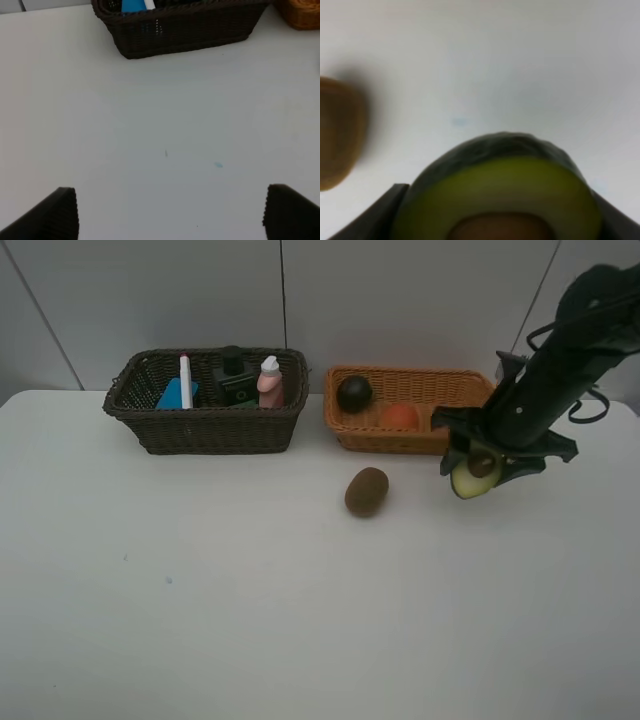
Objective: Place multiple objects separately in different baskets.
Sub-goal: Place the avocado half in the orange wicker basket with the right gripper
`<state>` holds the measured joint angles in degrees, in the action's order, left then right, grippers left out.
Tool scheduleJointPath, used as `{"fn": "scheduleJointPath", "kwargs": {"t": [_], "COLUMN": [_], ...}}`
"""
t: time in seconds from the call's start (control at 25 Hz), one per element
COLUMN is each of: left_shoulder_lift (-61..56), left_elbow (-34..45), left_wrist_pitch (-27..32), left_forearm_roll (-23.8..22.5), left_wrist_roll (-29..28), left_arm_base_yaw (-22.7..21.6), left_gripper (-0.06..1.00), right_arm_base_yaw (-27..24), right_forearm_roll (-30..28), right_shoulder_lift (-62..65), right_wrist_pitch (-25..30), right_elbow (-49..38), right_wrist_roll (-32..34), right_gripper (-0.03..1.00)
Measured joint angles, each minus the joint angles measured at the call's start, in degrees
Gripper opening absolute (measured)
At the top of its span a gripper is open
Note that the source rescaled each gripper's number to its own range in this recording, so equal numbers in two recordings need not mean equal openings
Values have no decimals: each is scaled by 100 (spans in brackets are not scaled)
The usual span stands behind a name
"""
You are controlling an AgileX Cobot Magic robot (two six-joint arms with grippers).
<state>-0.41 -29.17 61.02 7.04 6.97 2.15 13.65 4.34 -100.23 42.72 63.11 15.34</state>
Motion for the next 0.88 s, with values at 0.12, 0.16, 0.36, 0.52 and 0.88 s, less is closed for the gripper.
{"fn": "scheduleJointPath", "kwargs": {"t": [0.12, 0.16, 0.36, 0.52, 0.88], "left_shoulder_lift": [0, 0, 0, 0, 0], "left_elbow": [0, 0, 0, 0, 0], "left_wrist_pitch": [0, 0, 0, -2, -2], "left_forearm_roll": [0, 0, 0, 0, 0], "left_wrist_roll": [0, 0, 0, 0, 0], "left_arm_base_yaw": [0, 0, 0, 0, 0], "left_gripper": [91, 91, 91, 91, 91], "right_arm_base_yaw": [0, 0, 0, 0, 0], "right_forearm_roll": [-239, -351, -929, -1222, -1836], "right_shoulder_lift": [63, 8, -735, -1681, -2719], "right_wrist_pitch": [243, 268, 329, 378, 698], "right_elbow": [657, 939, 2384, 3245, 4049], "right_wrist_roll": [-460, -551, -672, -835, -937], "right_gripper": [63, 63, 63, 63, 79]}}
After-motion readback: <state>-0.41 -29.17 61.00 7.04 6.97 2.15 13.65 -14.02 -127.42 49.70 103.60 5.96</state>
